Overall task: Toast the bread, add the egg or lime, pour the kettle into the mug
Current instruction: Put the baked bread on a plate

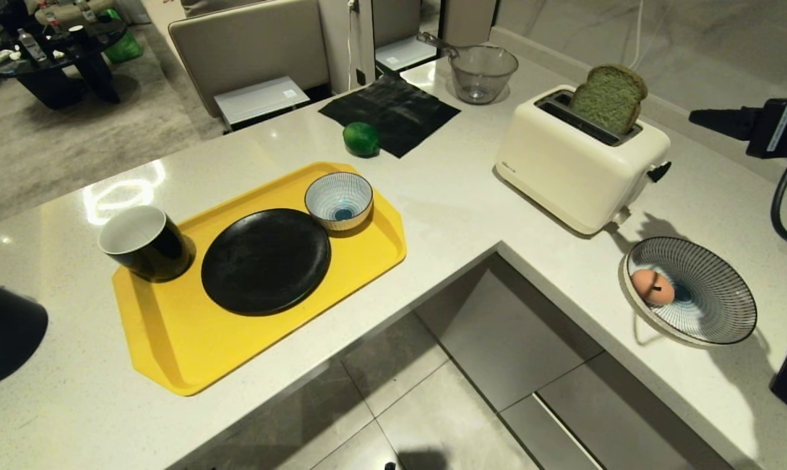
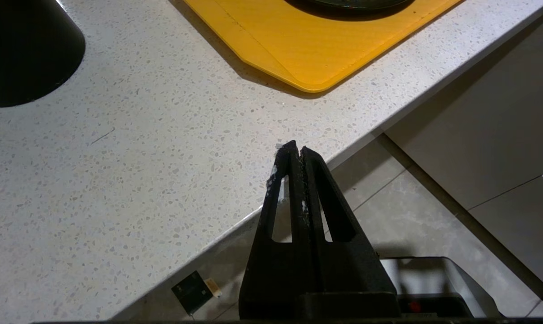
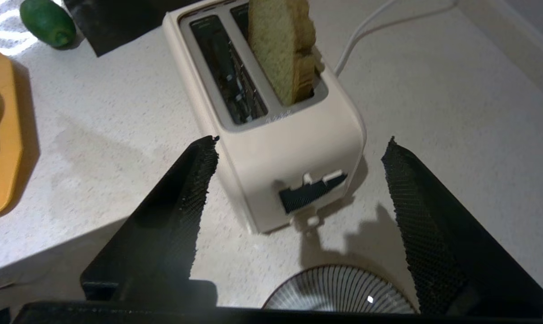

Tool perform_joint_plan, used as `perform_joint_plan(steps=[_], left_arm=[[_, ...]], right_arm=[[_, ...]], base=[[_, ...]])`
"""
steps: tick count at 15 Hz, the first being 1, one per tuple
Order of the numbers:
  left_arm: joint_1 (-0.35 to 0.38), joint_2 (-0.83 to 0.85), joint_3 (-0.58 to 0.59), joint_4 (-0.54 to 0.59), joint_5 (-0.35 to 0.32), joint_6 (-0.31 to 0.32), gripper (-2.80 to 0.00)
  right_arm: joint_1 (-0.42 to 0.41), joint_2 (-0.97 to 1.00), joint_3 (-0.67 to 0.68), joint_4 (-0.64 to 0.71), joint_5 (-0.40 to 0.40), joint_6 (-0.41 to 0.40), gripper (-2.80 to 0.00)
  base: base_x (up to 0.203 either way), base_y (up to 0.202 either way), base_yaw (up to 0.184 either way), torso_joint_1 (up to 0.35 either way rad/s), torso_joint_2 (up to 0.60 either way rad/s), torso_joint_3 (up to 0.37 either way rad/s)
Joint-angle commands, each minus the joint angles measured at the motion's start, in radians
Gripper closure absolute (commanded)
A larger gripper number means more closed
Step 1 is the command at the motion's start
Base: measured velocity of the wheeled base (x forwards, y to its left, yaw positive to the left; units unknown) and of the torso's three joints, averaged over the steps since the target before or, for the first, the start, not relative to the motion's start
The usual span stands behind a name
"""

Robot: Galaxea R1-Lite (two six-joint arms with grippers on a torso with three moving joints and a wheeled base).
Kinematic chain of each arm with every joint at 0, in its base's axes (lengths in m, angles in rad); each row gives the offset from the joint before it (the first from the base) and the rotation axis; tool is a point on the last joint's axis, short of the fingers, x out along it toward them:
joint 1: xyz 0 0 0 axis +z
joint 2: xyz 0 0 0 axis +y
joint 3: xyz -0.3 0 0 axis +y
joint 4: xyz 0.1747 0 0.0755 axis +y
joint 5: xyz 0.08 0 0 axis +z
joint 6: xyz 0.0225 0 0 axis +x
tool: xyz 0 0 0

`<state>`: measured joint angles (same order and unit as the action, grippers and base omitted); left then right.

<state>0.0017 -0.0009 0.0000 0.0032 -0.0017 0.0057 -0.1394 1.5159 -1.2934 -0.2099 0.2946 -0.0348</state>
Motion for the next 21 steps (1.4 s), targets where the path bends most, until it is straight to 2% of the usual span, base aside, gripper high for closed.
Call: perform_joint_plan(steps=[1,8,13,16,19,20,21], left_arm=[[0.000,-0.001,0.000,0.000,0.000,0.000,0.00],[0.000,-0.001,0.000,0.000,0.000,0.000,0.00],[0.001,-0.001,0.000,0.000,0.000,0.000,0.00],[0.000,-0.001,0.000,0.000,0.000,0.000,0.00],[0.001,-0.001,0.000,0.000,0.000,0.000,0.00],[0.000,-0.001,0.000,0.000,0.000,0.000,0.00],[0.000,-0.001,0.000,0.000,0.000,0.000,0.00]], right_arm=[[-0.002,0.120,-0.090,-0.009,0.003,-0.012,-2.80],[0.031,0.313,-0.324,-0.008,-0.033,-0.024,-2.80],[0.068,0.375,-0.386,-0.011,-0.036,-0.025,-2.80],[0.074,0.436,-0.477,-0.011,-0.078,-0.025,-2.80],[0.076,0.465,-0.525,-0.009,-0.086,-0.026,-2.80],[0.080,0.468,-0.526,-0.010,-0.088,-0.027,0.00],[0.081,0.471,-0.526,-0.011,-0.088,-0.027,0.00]], base=[[0.000,0.000,0.000,0.000,0.00,0.000],[0.000,0.000,0.000,0.000,0.00,0.000],[0.000,0.000,0.000,0.000,0.00,0.000],[0.000,0.000,0.000,0.000,0.00,0.000],[0.000,0.000,0.000,0.000,0.00,0.000],[0.000,0.000,0.000,0.000,0.00,0.000],[0.000,0.000,0.000,0.000,0.00,0.000]])
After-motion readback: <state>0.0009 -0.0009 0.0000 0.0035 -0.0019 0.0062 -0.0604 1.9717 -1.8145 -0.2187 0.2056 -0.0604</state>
